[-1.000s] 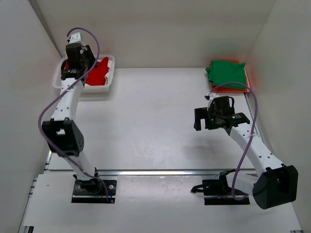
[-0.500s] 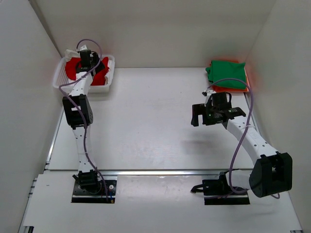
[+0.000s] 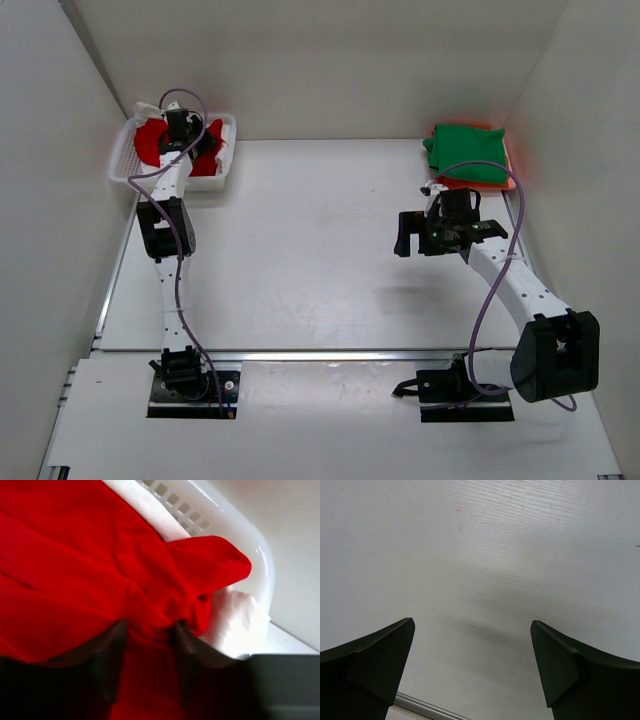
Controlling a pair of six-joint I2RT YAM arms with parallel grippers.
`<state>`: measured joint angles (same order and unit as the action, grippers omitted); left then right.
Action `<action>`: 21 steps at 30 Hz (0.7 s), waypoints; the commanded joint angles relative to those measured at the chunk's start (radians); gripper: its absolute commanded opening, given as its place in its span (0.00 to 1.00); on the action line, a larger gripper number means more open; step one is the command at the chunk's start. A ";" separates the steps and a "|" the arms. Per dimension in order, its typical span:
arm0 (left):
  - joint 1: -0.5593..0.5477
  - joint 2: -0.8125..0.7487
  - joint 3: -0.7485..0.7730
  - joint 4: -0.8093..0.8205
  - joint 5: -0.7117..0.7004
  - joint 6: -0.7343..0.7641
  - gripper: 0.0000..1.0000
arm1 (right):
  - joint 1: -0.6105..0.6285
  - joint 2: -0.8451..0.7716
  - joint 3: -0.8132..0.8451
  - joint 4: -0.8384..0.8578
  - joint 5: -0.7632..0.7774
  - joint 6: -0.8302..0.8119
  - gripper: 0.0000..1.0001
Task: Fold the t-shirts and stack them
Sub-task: Grab crumpled tshirt from bin with the left arm
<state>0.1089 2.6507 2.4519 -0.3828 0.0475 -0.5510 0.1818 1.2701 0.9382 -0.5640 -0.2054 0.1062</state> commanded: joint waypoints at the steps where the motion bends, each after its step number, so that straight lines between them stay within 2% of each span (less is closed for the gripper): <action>1: -0.012 -0.063 -0.010 -0.036 0.002 0.042 0.49 | -0.002 -0.009 0.008 0.049 -0.032 0.021 0.99; 2: -0.005 -0.064 -0.008 -0.033 -0.001 0.043 0.38 | -0.007 -0.012 0.008 0.050 -0.038 0.029 0.99; 3: -0.018 -0.061 -0.004 -0.033 -0.005 0.054 0.18 | -0.005 -0.018 0.007 0.046 -0.038 0.027 0.99; 5: -0.017 -0.072 0.012 -0.033 -0.008 0.042 0.00 | -0.007 -0.023 0.007 0.050 -0.040 0.030 0.99; 11: -0.009 -0.164 0.051 -0.027 -0.017 0.013 0.00 | -0.008 -0.043 -0.006 0.047 -0.052 0.039 0.99; 15: 0.000 -0.351 -0.008 0.013 0.020 -0.020 0.00 | 0.013 -0.063 -0.036 0.056 -0.031 0.043 1.00; 18: 0.000 -0.529 -0.137 0.094 0.066 -0.020 0.00 | 0.021 -0.083 -0.070 0.064 -0.028 0.052 0.99; 21: -0.015 -0.627 -0.113 0.021 0.042 0.022 0.00 | 0.039 -0.138 -0.093 0.058 -0.026 0.072 0.99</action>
<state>0.1162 2.2509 2.2883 -0.4160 0.0536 -0.5476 0.2005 1.1942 0.8627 -0.5327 -0.2337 0.1543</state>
